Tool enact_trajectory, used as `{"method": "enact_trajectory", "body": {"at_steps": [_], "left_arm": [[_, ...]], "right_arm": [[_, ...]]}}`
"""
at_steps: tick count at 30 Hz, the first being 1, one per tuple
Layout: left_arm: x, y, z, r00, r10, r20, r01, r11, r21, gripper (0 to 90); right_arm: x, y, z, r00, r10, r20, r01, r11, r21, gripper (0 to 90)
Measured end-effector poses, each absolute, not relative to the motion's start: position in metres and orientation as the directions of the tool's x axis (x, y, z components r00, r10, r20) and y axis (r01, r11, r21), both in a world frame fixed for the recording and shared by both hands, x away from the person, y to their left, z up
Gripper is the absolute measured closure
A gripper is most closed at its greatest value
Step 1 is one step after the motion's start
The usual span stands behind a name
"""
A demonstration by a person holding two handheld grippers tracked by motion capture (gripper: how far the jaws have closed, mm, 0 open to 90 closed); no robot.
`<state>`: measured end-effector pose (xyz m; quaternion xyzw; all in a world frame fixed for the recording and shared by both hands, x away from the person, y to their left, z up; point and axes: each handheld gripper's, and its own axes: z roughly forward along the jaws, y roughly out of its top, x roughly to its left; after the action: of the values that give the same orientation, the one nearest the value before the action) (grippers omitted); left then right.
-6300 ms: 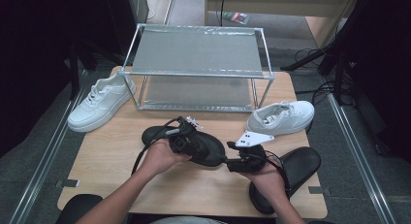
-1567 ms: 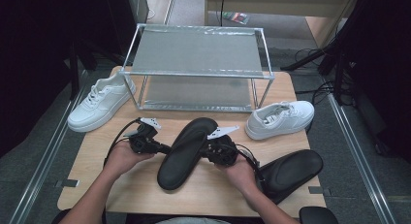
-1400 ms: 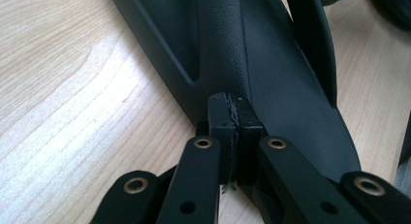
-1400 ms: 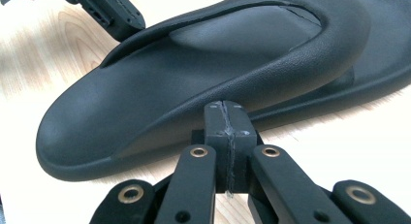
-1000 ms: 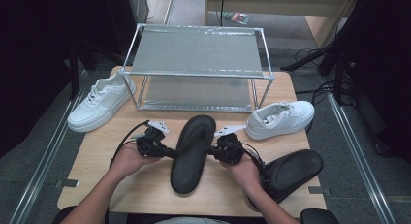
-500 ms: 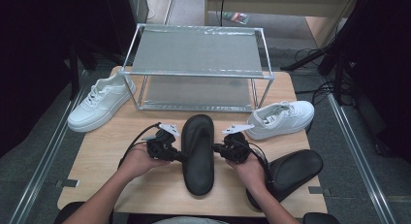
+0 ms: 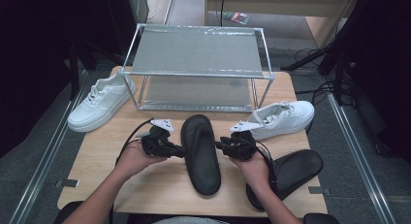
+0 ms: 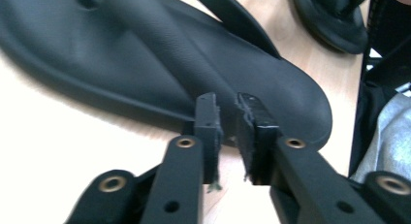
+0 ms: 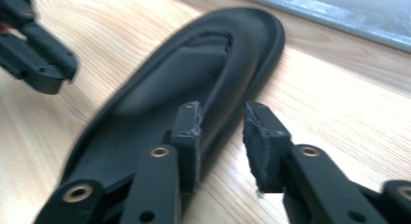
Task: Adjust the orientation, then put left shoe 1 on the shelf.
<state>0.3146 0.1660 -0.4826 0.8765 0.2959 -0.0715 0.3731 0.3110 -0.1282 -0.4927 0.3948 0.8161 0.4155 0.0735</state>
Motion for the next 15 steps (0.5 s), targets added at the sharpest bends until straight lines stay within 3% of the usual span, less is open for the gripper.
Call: {"method": "enact_trajectory", "body": {"at_steps": [9,15], "left_arm": [[0.321,0.182,-0.479,0.786,0.502,-0.362,0.605,-0.502,0.618,62.5],[0.32,0.185,-0.474,0.792,0.508,-0.339,0.59,-0.491,0.642,58.4]], "right_arm": [[0.305,-0.119,-0.495,-0.687,0.696,0.211,0.575,0.341,0.744,53.2],[0.301,-0.112,-0.503,-0.668,0.708,0.23,0.601,0.331,0.727,46.7]]}}
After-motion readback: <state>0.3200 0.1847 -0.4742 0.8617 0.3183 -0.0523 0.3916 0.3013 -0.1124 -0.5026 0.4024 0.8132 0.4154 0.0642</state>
